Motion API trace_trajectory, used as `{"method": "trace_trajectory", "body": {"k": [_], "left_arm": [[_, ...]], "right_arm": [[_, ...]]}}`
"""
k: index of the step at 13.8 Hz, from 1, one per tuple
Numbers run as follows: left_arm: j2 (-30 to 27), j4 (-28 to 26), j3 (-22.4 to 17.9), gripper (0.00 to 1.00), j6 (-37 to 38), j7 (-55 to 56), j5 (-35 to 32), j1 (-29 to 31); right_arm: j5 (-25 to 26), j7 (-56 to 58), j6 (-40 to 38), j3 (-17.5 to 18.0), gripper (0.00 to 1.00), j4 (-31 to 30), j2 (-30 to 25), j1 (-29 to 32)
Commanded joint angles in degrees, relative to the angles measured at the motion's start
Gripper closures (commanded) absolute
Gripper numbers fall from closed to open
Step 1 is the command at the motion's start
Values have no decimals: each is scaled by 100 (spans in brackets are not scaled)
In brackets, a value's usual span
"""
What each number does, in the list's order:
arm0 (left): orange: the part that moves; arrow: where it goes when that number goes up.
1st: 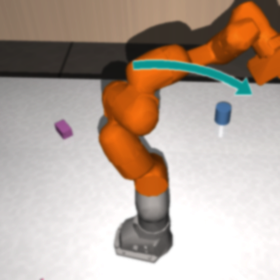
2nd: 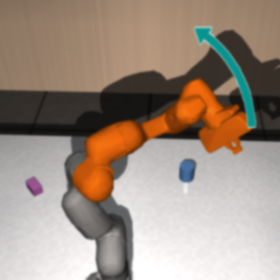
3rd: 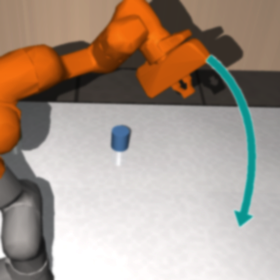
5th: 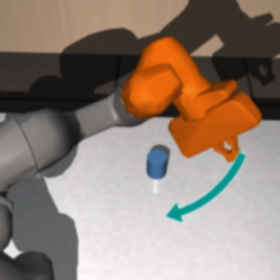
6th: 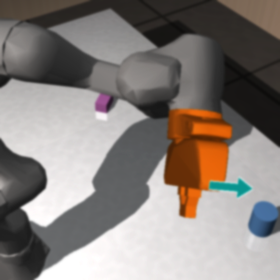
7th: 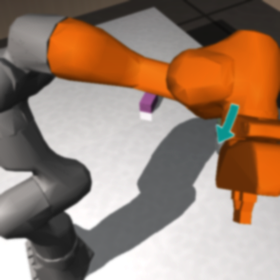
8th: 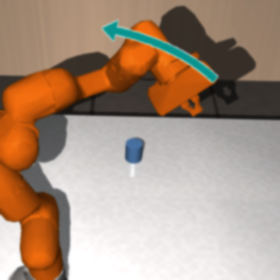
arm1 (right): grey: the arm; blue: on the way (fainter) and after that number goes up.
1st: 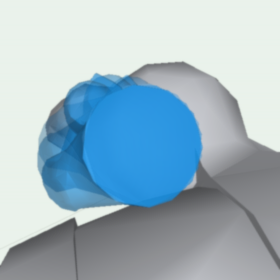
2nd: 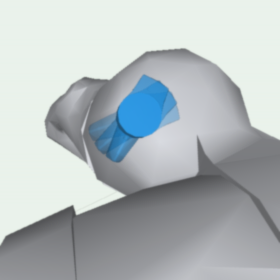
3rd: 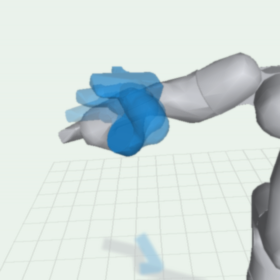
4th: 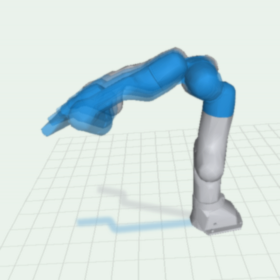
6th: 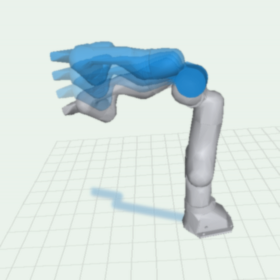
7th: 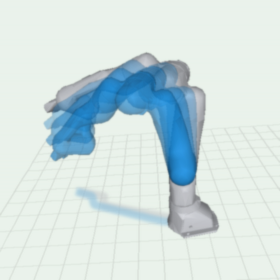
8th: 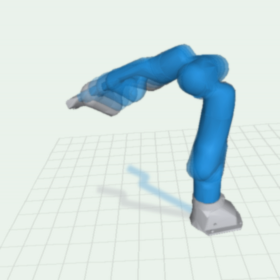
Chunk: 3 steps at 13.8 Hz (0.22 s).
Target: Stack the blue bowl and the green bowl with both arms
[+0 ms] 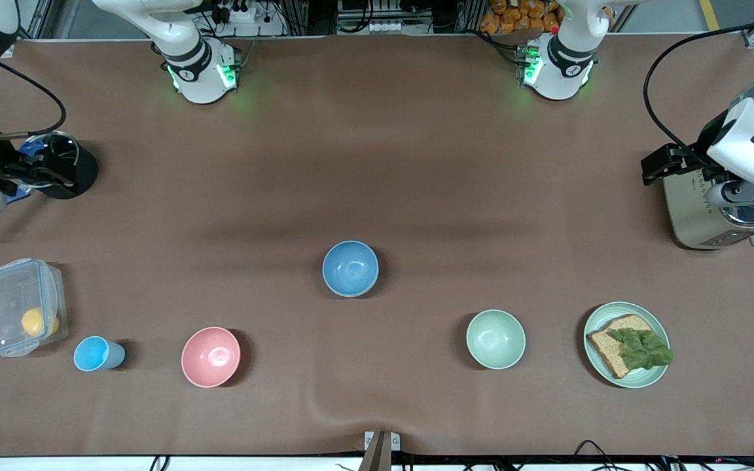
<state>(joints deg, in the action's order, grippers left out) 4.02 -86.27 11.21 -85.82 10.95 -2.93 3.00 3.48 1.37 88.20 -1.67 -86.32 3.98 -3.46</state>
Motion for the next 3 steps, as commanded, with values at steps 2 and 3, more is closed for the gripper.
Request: {"method": "trace_trajectory", "body": {"k": [2, 3], "left_arm": [[-76, 13, -57, 0, 101, -137, 345, -10], [-76, 5, -58, 0, 101, -129, 354, -19]], "right_arm": [[74, 74, -92, 149, 0, -140, -152, 162], [74, 56, -92, 149, 0, -140, -152, 162]]}}
